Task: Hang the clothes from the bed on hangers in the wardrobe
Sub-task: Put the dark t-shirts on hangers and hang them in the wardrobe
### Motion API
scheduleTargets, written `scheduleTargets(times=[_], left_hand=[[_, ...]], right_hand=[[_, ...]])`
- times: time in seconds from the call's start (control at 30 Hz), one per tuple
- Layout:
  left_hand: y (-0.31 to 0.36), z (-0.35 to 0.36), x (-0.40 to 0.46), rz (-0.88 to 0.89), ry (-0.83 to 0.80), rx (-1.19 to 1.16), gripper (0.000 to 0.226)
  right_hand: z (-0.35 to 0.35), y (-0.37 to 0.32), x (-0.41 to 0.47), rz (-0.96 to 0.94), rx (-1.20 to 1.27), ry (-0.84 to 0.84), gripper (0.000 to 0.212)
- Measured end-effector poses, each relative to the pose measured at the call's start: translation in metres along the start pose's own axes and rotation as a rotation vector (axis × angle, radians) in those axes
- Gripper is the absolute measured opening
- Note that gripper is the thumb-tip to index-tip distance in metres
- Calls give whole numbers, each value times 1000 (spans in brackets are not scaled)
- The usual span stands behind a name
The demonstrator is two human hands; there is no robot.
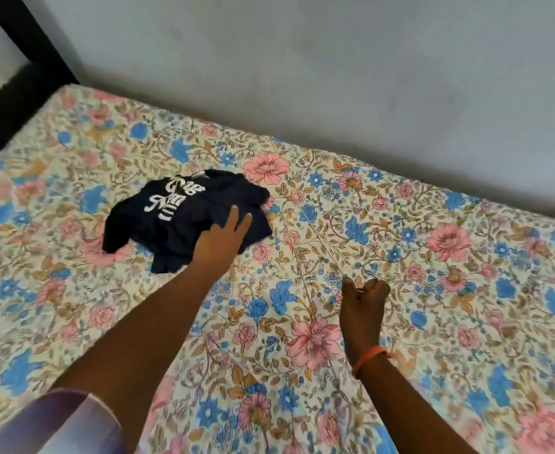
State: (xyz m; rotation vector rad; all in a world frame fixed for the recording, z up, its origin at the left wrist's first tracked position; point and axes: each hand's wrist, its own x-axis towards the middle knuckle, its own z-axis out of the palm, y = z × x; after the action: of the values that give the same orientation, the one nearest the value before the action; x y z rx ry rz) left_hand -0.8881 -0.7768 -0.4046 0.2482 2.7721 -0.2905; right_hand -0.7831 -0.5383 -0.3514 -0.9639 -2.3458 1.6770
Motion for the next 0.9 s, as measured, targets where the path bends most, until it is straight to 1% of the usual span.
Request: scheduleTargets(times=[0.07,0.1,0.2,0.23,0.27,0.33,0.4,0.47,0.53,0.57,0.6,0.67,0.73,0.77,0.8,0.87,0.9], left_hand=[[-8,16,29,-21,-17,36,82],[-13,19,39,-38,-19,39,72],[-22,7,54,-47,-26,7,28],[-23,0,55,-64,-33,-61,21],[-20,-11,53,-94,-33,-184,18],[-6,-38,42,-160,-9,-533,15],[20,-83,15,-164,15,-861,22],[51,-126,-25,-133,36,-1087,26],[80,-168,-70,-111,29,-1277,26],[92,-188,-92,-97,20,-1351,26],[104,-205,-113,-78,12,-1408,26],[131,-235,-150,1,-14,-1525,26],[159,-262,-189,75,-50,-1607,26],[173,-272,-208,106,-71,-1634,27],[186,-279,-226,134,-99,-1643,27],[211,-292,-265,185,-124,-1617,26],[222,-297,-284,192,-115,-1604,26]], right_hand=[[10,23,7,55,7,31,28],[12,32,8,82,7,34,28],[9,47,8,176,9,38,28],[5,50,6,207,8,41,28],[2,50,6,231,5,48,29],[-7,38,4,283,22,56,30],[-18,15,1,358,81,26,37],[-31,-7,-2,421,141,-7,54],[-52,-34,-7,456,195,-41,78],[-63,-45,-8,476,240,-88,87],[-73,-60,-12,502,279,-152,88],[-97,-93,-24,537,344,-299,72],[-126,-116,-36,581,504,-427,46],[-140,-125,-42,602,567,-438,31],[-154,-131,-44,601,569,-417,21],[-189,-143,-46,534,438,-374,24],[-208,-148,-47,490,365,-353,16]])
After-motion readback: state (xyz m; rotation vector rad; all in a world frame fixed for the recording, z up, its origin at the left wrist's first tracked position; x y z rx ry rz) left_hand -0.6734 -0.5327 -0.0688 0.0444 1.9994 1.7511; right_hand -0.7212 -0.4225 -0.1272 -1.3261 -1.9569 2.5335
